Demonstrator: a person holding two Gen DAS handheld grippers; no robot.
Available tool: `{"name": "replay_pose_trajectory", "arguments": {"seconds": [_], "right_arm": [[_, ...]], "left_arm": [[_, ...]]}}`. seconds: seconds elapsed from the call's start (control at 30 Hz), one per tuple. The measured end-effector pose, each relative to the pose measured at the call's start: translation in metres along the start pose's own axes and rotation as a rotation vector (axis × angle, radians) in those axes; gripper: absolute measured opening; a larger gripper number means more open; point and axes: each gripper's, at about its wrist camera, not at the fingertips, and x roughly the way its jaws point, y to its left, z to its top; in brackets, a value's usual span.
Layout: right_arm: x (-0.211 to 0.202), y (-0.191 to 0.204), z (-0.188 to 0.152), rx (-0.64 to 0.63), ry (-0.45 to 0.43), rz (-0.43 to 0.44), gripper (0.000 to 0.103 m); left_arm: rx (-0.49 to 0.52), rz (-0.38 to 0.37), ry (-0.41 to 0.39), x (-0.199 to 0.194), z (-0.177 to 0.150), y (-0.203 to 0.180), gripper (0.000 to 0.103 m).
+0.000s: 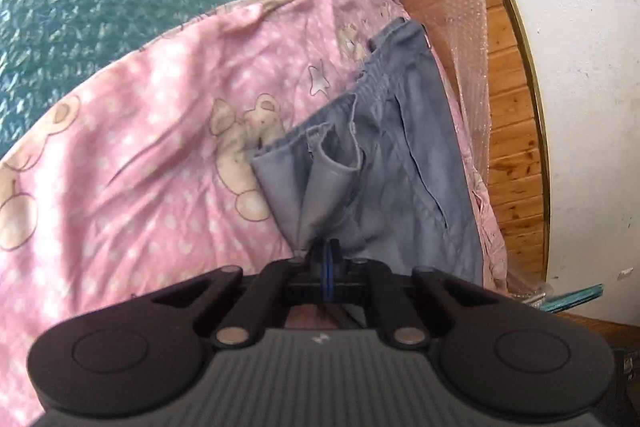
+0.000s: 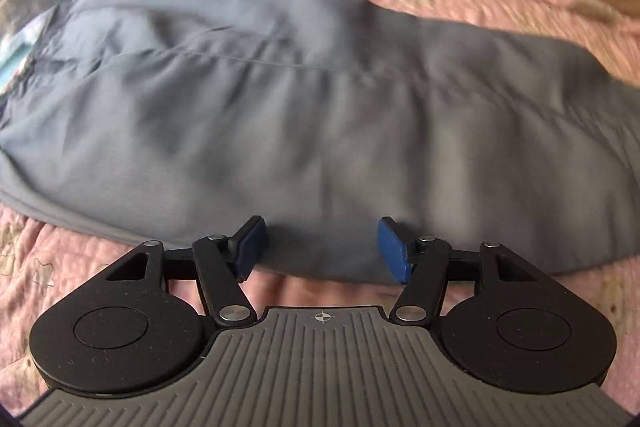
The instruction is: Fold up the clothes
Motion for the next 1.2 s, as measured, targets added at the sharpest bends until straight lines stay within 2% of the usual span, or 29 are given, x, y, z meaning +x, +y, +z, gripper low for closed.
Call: {"name": "replay_pose_trajectory", "arguments": {"seconds": [0.07,0.13,0.17,0.23,0.33,0.37,0.4,0.43,0.5,0.53,0.57,0.6,0.63,0.7,0.77,0.83,0.87,0.93,0.97,1.0,1.03,1.1,1.17,1.2], "right_arm": [[-0.006,-0.009,0.006,0.009,-0.01,-0.002,0.055],[-0.013,-0.015,0.014,0.019,-0.05,0.006,0.056],[-0.015,-0.016,0.018,0.02,-0.063,0.008,0.056],[-0.011,-0.02,0.023,0.017,-0.066,0.006,0.058],[0.005,-0.038,0.024,0.008,-0.02,-0.02,0.058],[0.011,-0.046,0.022,0.003,-0.002,-0.034,0.058],[0.013,-0.057,0.019,0.006,0.003,-0.043,0.061],[0.011,-0.072,0.013,0.016,-0.007,-0.047,0.062],[0.006,-0.108,0.0,0.049,-0.004,-0.077,0.064],[0.002,-0.129,-0.009,0.071,0.002,-0.096,0.065],[-0.002,-0.153,-0.016,0.097,0.009,-0.112,0.065],[-0.005,-0.177,-0.021,0.125,0.017,-0.127,0.064],[-0.011,-0.199,-0.022,0.145,0.008,-0.134,0.06],[-0.024,-0.236,-0.019,0.172,-0.041,-0.13,0.057],[-0.032,-0.262,-0.012,0.156,-0.086,-0.095,0.056],[-0.031,-0.281,-0.005,0.103,-0.114,-0.056,0.059],[-0.027,-0.293,-0.005,0.077,-0.112,-0.044,0.06],[-0.005,-0.326,-0.016,0.049,-0.04,-0.086,0.058],[0.0,-0.347,-0.022,0.054,-0.045,-0.085,0.062],[-0.002,-0.367,-0.026,0.077,-0.07,-0.072,0.059],[-0.006,-0.384,-0.028,0.102,-0.076,-0.072,0.047],[-0.013,-0.396,-0.022,0.104,-0.075,-0.079,0.032],[-0.017,-0.397,-0.01,0.09,-0.082,-0.07,0.039],[-0.016,-0.391,-0.001,0.08,-0.103,-0.04,0.047]], "left_arm": [[0.003,0.006,-0.021,-0.003,0.0,-0.014,0.012],[0.018,-0.021,-0.045,-0.004,-0.001,-0.03,0.046],[0.037,-0.04,-0.055,-0.004,-0.001,-0.04,0.052],[0.067,-0.064,-0.075,-0.002,0.0,-0.056,0.057],[0.042,-0.005,-0.105,0.008,0.004,-0.053,0.057],[0.003,0.016,-0.11,0.011,0.005,-0.043,0.052],[-0.044,0.023,-0.115,0.013,0.007,-0.034,0.035],[-0.099,0.016,-0.12,0.013,0.007,-0.024,0.022],[-0.187,0.034,-0.138,0.008,0.007,-0.015,0.013],[-0.198,0.062,-0.159,0.003,0.004,-0.019,0.013],[-0.194,0.096,-0.183,-0.002,0.002,-0.028,0.013],[-0.189,0.131,-0.207,-0.007,-0.001,-0.036,0.019],[-0.173,0.159,-0.233,-0.011,-0.007,-0.05,0.037],[-0.12,0.202,-0.29,-0.015,-0.025,-0.086,0.066],[-0.079,0.232,-0.32,-0.011,-0.044,-0.12,0.068],[-0.072,0.226,-0.279,0.017,-0.068,-0.147,0.07],[-0.068,0.223,-0.258,0.031,-0.08,-0.161,0.07],[-0.063,0.227,-0.216,0.062,-0.104,-0.186,0.069],[-0.063,0.242,-0.193,0.08,-0.116,-0.196,0.069],[-0.064,0.253,-0.172,0.095,-0.128,-0.205,0.069],[-0.064,0.259,-0.153,0.108,-0.138,-0.212,0.069],[-0.049,0.257,-0.117,0.126,-0.161,-0.227,0.07],[-0.008,0.248,-0.08,0.138,-0.186,-0.248,0.071],[0.009,0.251,-0.062,0.143,-0.198,-0.255,0.073]]}}
